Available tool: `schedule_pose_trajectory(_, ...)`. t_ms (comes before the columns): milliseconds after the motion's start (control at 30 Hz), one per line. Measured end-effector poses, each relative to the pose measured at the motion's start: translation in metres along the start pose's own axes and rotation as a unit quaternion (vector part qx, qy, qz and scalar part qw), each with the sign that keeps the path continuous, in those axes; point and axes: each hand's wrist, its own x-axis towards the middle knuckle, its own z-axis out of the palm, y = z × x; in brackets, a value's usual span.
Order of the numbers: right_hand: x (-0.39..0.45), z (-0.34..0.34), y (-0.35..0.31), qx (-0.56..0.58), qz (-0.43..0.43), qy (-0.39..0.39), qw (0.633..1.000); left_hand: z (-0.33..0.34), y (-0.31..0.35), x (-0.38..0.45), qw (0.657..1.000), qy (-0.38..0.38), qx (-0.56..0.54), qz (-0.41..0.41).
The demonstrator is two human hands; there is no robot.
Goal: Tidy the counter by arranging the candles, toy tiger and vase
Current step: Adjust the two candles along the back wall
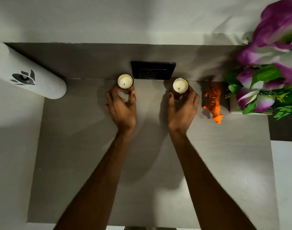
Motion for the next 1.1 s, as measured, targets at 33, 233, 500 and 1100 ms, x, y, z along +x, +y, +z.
schedule_pose_trajectory(33, 0.005, 0.000, -0.002, -0.001, 0.000, 0.001, 1.000, 0.000, 0.001, 0.004, 1.000, -0.006, 0.007, 0.002)
schedule_pose_trajectory(233, 0.019, 0.006, -0.005, -0.010, -0.034, -0.042, 0.999, 0.001, 0.000, 0.016, 0.998, -0.025, 0.047, 0.014)
schedule_pose_trajectory(500, 0.008, -0.010, -0.012, -0.027, -0.053, -0.053, 0.997, 0.002, -0.009, 0.016, 0.996, -0.034, 0.076, 0.031)
schedule_pose_trajectory(1100, -0.003, -0.104, 0.041, -0.091, -0.070, 0.040, 0.993, 0.012, -0.028, -0.135, 0.892, -0.179, 0.269, 0.317)
